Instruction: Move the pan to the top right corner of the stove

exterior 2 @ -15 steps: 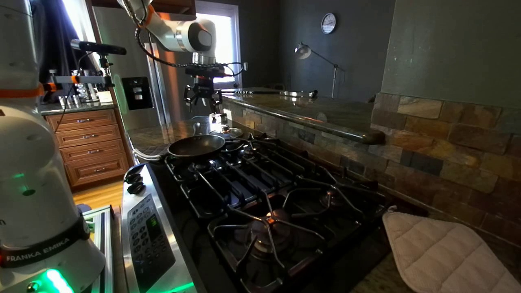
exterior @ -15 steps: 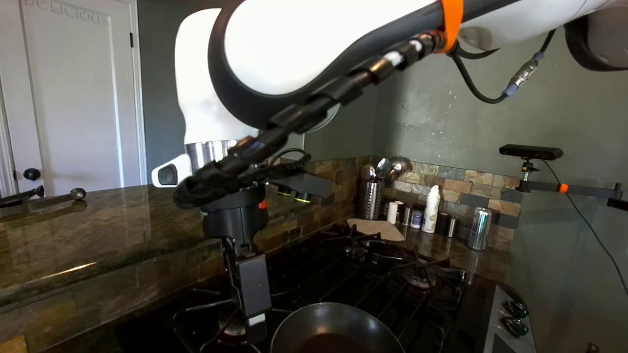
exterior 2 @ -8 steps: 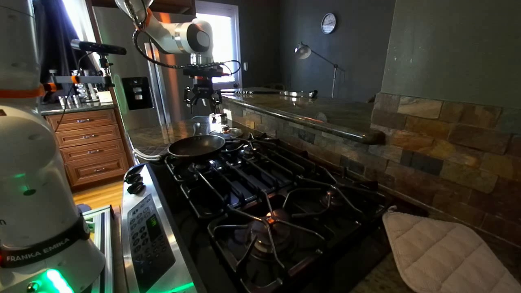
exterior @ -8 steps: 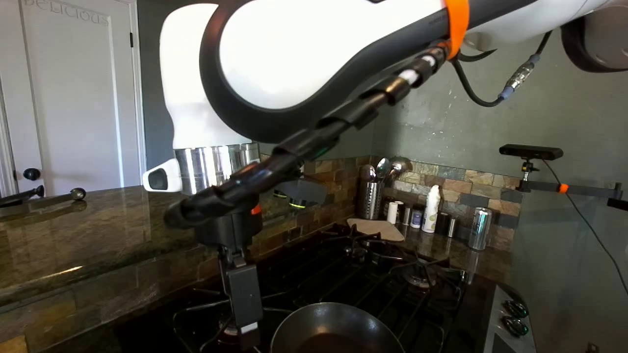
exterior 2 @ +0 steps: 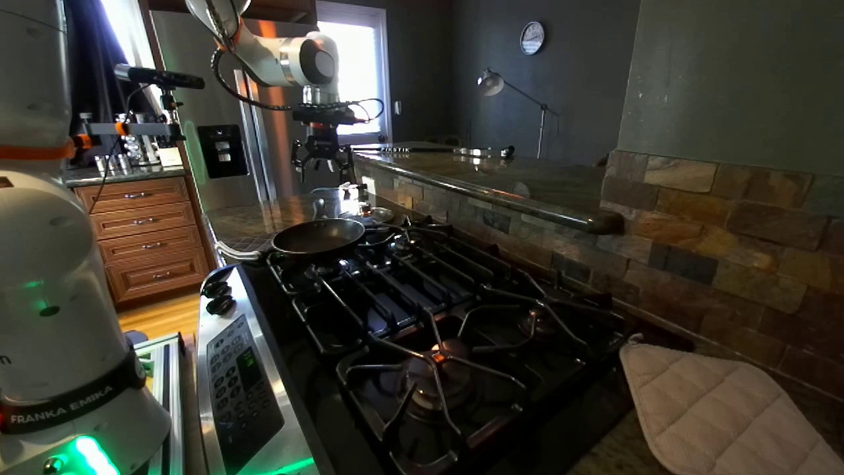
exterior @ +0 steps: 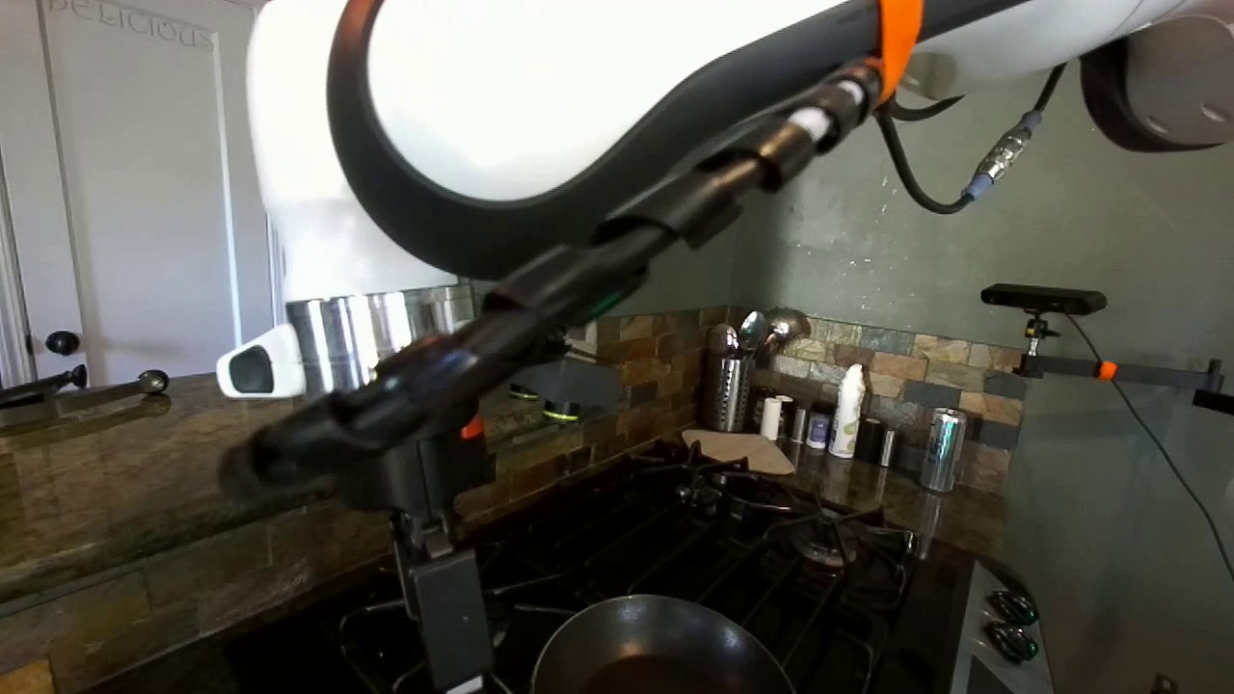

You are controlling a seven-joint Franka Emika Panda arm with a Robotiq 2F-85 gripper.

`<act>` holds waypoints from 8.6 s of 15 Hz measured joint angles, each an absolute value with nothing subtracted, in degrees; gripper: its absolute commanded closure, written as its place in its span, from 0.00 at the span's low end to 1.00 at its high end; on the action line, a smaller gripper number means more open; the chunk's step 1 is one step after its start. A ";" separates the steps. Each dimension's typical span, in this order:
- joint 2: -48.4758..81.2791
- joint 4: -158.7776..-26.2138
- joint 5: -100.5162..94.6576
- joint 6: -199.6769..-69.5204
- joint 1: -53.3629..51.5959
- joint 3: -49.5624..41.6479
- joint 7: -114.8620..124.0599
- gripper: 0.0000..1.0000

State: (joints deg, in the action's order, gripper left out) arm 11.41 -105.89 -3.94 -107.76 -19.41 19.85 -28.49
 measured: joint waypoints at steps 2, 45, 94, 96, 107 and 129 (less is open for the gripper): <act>12.66 -105.77 -3.72 -107.76 -20.18 20.69 -28.30 0.00; 19.71 -106.71 -6.92 -107.77 -20.79 20.30 -26.26 0.92; 37.11 -75.46 -25.97 -99.31 -22.20 17.06 -51.65 0.92; 38.30 -73.90 -25.97 -99.33 -22.51 17.01 -52.62 0.92; 43.43 -67.16 -25.38 -99.35 -23.37 16.76 -61.21 0.92; 49.06 -58.41 -17.79 -96.34 -23.27 15.88 -67.64 0.00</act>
